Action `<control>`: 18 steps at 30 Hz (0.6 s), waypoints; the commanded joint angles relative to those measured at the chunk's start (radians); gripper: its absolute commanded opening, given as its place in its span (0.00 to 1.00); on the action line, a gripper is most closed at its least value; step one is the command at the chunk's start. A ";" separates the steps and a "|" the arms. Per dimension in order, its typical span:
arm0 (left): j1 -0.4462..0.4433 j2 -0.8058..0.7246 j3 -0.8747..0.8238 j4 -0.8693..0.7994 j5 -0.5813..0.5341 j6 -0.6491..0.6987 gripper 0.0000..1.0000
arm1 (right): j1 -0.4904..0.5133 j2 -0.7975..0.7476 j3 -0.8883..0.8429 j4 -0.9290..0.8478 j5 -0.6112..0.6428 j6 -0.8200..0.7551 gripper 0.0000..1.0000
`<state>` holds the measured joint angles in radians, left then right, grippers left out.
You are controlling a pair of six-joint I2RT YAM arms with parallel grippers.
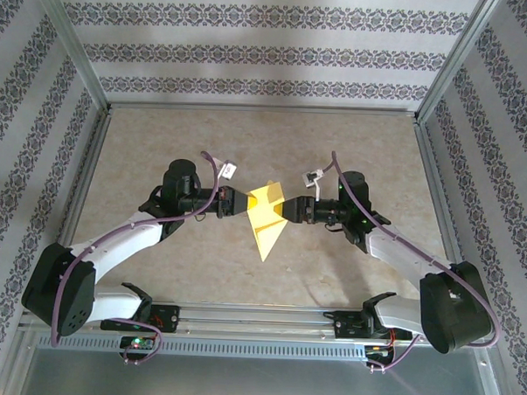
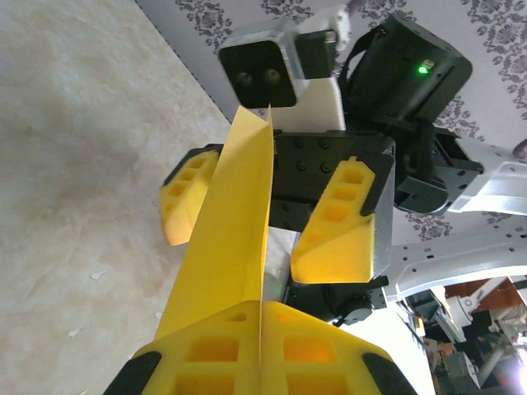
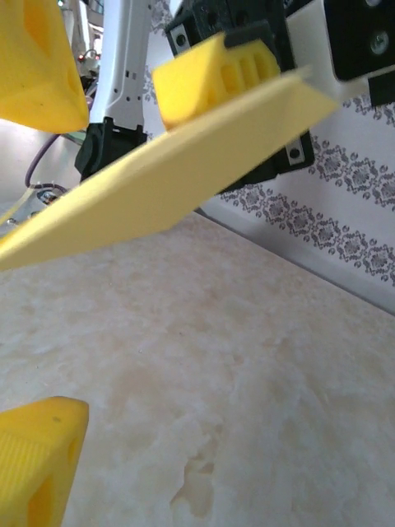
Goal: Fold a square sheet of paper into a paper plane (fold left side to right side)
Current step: Pick up the paper from the center of the table.
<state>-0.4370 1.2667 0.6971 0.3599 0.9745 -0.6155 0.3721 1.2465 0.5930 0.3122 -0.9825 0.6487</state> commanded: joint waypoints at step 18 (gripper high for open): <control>0.022 0.026 0.007 -0.138 -0.039 0.081 0.00 | 0.060 0.078 0.129 -0.031 -0.013 -0.052 0.41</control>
<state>-0.4232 1.2850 0.6971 0.2379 0.9237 -0.5667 0.4171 1.3029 0.6868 0.2920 -1.0073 0.6350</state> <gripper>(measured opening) 0.052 0.413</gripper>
